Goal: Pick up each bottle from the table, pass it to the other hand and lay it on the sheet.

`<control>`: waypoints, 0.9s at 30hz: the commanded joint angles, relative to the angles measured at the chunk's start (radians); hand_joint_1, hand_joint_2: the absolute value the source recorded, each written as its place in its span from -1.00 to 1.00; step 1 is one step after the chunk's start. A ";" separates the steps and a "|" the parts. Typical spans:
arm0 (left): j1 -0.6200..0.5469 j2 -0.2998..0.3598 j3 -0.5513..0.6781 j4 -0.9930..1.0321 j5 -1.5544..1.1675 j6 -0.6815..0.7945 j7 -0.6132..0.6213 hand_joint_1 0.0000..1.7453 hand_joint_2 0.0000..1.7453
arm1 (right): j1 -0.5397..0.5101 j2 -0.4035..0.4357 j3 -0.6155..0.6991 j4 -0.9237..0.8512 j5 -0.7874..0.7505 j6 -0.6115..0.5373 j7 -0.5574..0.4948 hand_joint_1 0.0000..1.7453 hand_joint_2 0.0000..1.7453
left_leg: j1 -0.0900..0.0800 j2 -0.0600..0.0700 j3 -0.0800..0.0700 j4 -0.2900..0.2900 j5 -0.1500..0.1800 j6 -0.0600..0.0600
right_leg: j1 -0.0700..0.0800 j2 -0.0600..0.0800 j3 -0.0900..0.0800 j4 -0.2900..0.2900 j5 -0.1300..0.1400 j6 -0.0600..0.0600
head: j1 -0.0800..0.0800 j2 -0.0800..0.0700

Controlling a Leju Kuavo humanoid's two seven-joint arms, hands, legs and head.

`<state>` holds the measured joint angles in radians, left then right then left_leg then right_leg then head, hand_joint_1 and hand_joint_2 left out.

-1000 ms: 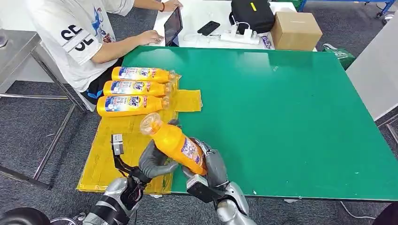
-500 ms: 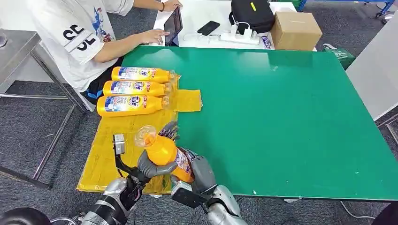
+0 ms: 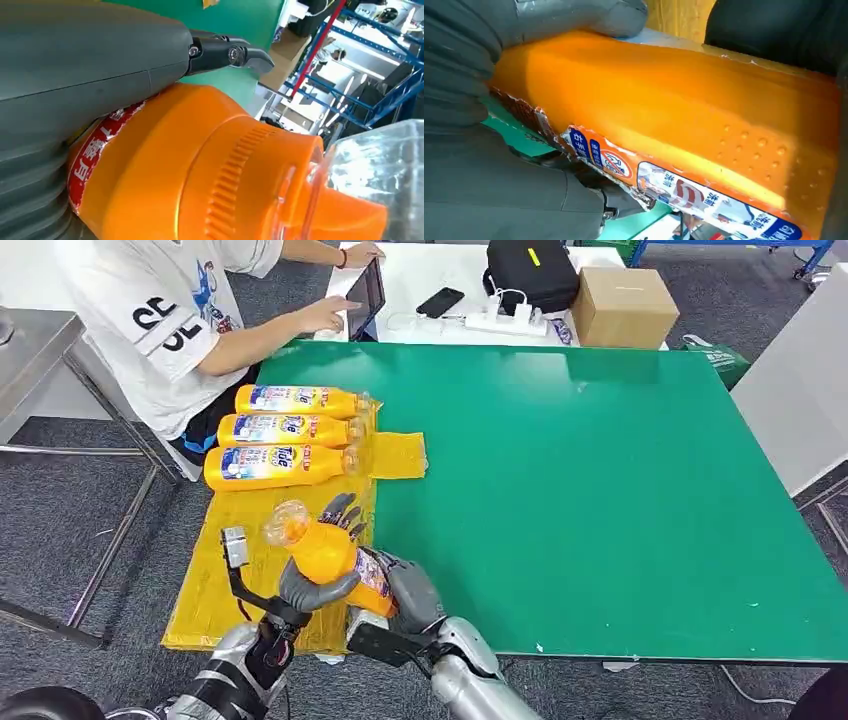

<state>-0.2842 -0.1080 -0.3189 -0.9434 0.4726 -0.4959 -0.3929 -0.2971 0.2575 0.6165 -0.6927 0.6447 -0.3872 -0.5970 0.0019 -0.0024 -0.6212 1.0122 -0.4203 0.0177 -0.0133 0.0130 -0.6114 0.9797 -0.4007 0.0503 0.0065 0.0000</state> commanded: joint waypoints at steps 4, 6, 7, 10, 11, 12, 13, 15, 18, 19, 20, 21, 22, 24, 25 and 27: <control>-0.019 -0.029 -0.038 -0.052 -0.043 -0.013 -0.015 1.00 1.00 | 0.038 -0.005 0.034 0.063 -0.040 0.023 0.005 0.56 1.00 | 0.002 -0.004 0.003 0.000 -0.001 -0.001 | 0.002 -0.005 0.005 -0.001 -0.002 -0.001 | 0.000 0.000; -0.014 -0.036 -0.023 -0.064 -0.030 -0.003 -0.010 1.00 1.00 | 0.039 -0.006 0.013 0.039 -0.054 0.003 0.005 -0.98 1.00 | 0.001 -0.004 0.002 0.000 -0.001 -0.001 | 0.002 -0.005 0.004 -0.001 -0.002 -0.001 | 0.000 0.000; -0.013 -0.037 -0.020 -0.069 -0.027 0.000 -0.004 1.00 1.00 | 0.040 -0.005 0.006 0.030 -0.056 -0.002 0.010 -1.00 1.00 | 0.002 -0.005 0.003 0.000 -0.002 -0.001 | 0.002 -0.006 0.006 -0.001 -0.003 -0.002 | 0.000 0.000; -0.010 -0.038 -0.016 -0.072 -0.023 0.004 0.000 1.00 1.00 | 0.040 -0.005 0.003 0.024 -0.058 0.000 0.012 -1.00 1.00 | 0.001 -0.004 0.001 0.000 -0.001 -0.001 | 0.002 -0.005 0.004 -0.001 -0.002 -0.001 | 0.000 0.000; -0.010 -0.038 -0.016 -0.072 -0.023 0.004 0.000 1.00 1.00 | 0.040 -0.005 0.003 0.024 -0.058 0.000 0.012 -1.00 1.00 | 0.001 -0.004 0.002 0.000 -0.001 -0.001 | 0.002 -0.005 0.005 -0.001 -0.002 -0.002 | 0.000 0.000; -0.007 -0.037 -0.012 -0.079 -0.019 0.004 0.005 1.00 1.00 | 0.045 -0.005 -0.003 0.017 -0.063 -0.003 0.015 -1.00 1.00 | 0.001 -0.004 0.001 0.000 -0.001 -0.001 | 0.001 -0.004 0.003 -0.001 -0.002 -0.001 | 0.000 0.000; -0.007 -0.037 -0.012 -0.079 -0.019 0.004 0.005 1.00 1.00 | 0.045 -0.005 -0.003 0.017 -0.063 -0.003 0.015 -1.00 -1.00 | 0.002 -0.004 0.002 0.000 -0.002 -0.001 | 0.002 -0.005 0.005 -0.001 -0.002 -0.002 | -0.001 0.000; -0.002 -0.036 -0.007 -0.088 -0.011 0.002 0.008 1.00 1.00 | 0.042 -0.007 -0.014 0.009 -0.074 0.008 0.023 -1.00 -1.00 | 0.001 -0.005 0.001 0.000 -0.001 -0.001 | 0.001 -0.006 0.004 0.000 -0.002 -0.001 | 0.000 0.000; 0.009 -0.039 0.010 -0.124 -0.004 0.021 0.010 1.00 1.00 | 0.049 -0.015 -0.049 -0.035 -0.093 -0.009 0.022 -1.00 -1.00 | 0.000 -0.003 -0.001 0.000 -0.001 -0.001 | 0.001 -0.004 0.002 0.000 -0.002 -0.001 | 0.000 0.000; 0.011 -0.039 0.014 -0.134 -0.003 0.026 0.011 1.00 1.00 | 0.052 -0.016 -0.061 -0.051 -0.103 -0.012 0.022 -1.00 -1.00 | 0.001 -0.004 0.000 0.001 -0.002 -0.001 | 0.002 -0.004 0.004 0.000 -0.002 -0.001 | 0.000 0.000; 0.015 -0.039 0.021 -0.149 -0.003 0.033 0.011 1.00 1.00 | 0.057 -0.021 -0.073 -0.078 -0.113 -0.002 0.023 -1.00 -1.00 | 0.000 -0.003 -0.002 0.000 -0.001 -0.001 | 0.001 -0.004 0.000 0.000 -0.001 0.000 | 0.000 0.000; 0.019 -0.041 0.036 -0.166 -0.002 0.048 0.010 1.00 1.00 | 0.065 -0.027 -0.096 -0.121 -0.132 0.000 0.022 -1.00 -1.00 | 0.001 -0.004 -0.001 0.001 -0.002 -0.001 | 0.002 -0.005 0.002 0.000 -0.003 -0.001 | 0.000 0.000; 0.019 -0.040 0.044 -0.175 -0.002 0.056 0.010 1.00 1.00 | 0.066 -0.033 -0.102 -0.141 -0.136 0.008 0.023 -1.00 -1.00 | 0.001 -0.004 -0.003 0.001 -0.001 -0.001 | 0.001 -0.004 0.000 0.000 -0.002 -0.001 | 0.000 0.000; 0.020 -0.048 0.078 -0.195 -0.006 0.102 0.012 1.00 1.00 | 0.080 -0.042 -0.130 -0.199 -0.148 0.005 0.030 -1.00 -1.00 | 0.001 -0.003 -0.003 0.001 -0.001 -0.001 | 0.001 -0.003 0.000 0.000 -0.002 -0.001 | 0.000 0.000; 0.019 -0.053 0.096 -0.203 -0.018 0.137 0.006 1.00 1.00 | 0.088 -0.044 -0.143 -0.221 -0.152 -0.001 0.031 -1.00 -1.00 | 0.001 -0.003 -0.002 0.001 -0.002 -0.001 | 0.002 -0.004 0.002 0.000 -0.002 -0.001 | 0.000 0.000; 0.013 -0.062 0.131 -0.218 -0.031 0.194 -0.004 1.00 1.00 | 0.099 -0.045 -0.164 -0.257 -0.166 -0.014 0.025 -1.00 -1.00 | 0.001 -0.003 -0.002 0.001 -0.002 -0.001 | 0.002 -0.004 0.002 0.000 -0.002 -0.001 | 0.000 0.000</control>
<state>-0.2416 -0.1370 -0.2960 -1.1044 0.4685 -0.4119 -0.3861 -0.2312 0.2533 0.5466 -0.7996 0.5058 -0.3941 -0.5737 0.0018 -0.0039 -0.6264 1.0122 -0.4204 0.0175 -0.0135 0.0127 -0.6140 0.9799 -0.4012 0.0509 0.0065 0.0000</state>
